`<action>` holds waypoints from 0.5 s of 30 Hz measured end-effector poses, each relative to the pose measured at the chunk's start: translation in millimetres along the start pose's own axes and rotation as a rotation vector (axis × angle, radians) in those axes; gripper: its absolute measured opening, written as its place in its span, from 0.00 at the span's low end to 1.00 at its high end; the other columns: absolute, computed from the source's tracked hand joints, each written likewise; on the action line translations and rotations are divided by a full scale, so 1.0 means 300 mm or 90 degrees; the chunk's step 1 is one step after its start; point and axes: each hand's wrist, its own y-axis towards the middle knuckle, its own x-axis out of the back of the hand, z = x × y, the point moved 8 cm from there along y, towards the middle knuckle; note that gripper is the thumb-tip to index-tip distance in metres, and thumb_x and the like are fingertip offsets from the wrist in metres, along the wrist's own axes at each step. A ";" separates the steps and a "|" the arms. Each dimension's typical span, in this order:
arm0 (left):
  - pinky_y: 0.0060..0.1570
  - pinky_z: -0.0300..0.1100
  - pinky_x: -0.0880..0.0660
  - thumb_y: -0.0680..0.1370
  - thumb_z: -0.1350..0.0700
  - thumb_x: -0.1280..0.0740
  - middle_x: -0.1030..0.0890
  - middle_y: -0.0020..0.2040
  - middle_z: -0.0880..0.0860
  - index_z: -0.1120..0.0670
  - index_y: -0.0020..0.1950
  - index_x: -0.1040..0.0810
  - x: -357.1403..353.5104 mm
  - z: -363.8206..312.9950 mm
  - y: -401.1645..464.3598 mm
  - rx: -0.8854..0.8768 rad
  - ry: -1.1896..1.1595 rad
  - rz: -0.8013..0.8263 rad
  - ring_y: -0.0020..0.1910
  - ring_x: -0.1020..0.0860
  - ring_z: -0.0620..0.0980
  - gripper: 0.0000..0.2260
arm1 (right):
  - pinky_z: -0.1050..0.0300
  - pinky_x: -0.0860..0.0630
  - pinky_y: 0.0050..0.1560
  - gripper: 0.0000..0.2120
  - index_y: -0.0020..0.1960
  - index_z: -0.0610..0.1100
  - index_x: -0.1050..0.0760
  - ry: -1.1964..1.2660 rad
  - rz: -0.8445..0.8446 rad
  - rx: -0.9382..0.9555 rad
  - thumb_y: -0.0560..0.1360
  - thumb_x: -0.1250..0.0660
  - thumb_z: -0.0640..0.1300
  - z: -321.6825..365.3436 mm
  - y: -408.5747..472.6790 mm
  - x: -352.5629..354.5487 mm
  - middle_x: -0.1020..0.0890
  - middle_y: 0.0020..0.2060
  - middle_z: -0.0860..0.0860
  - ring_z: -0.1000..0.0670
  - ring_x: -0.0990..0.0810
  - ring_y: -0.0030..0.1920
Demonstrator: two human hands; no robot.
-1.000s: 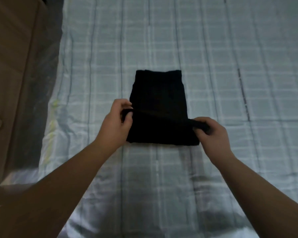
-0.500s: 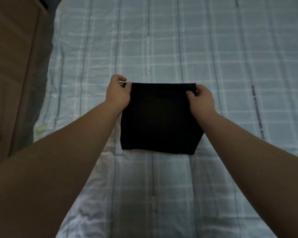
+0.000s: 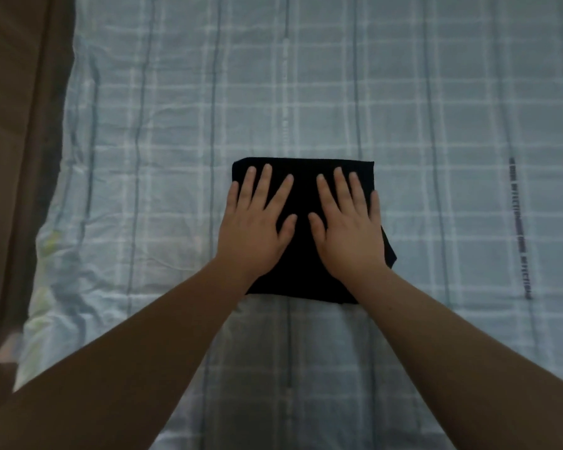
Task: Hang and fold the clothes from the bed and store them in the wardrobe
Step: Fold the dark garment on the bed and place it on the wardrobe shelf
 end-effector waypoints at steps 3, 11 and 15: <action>0.78 0.57 0.54 0.82 0.42 0.49 0.48 0.82 0.56 0.46 0.82 0.46 -0.023 0.005 0.016 0.000 -0.015 -0.022 0.81 0.53 0.57 0.28 | 0.40 0.54 0.79 0.29 0.82 0.51 0.51 0.027 -0.013 0.010 0.84 0.53 0.58 -0.008 0.025 -0.030 0.49 0.82 0.48 0.46 0.55 0.81; 0.77 0.57 0.51 0.82 0.43 0.46 0.46 0.81 0.55 0.47 0.81 0.43 0.020 0.009 0.017 0.016 -0.096 -0.006 0.81 0.51 0.56 0.27 | 0.46 0.49 0.80 0.26 0.81 0.50 0.42 0.242 -0.074 -0.022 0.83 0.44 0.50 -0.022 0.009 0.052 0.43 0.81 0.48 0.48 0.49 0.81; 0.74 0.51 0.40 0.80 0.51 0.36 0.30 0.73 0.58 0.57 0.73 0.31 0.128 0.159 -0.069 0.244 -0.339 -0.167 0.74 0.35 0.59 0.23 | 0.54 0.39 0.75 0.28 0.78 0.48 0.39 0.465 -0.156 -0.289 0.81 0.37 0.46 -0.171 -0.085 0.136 0.34 0.76 0.50 0.50 0.37 0.76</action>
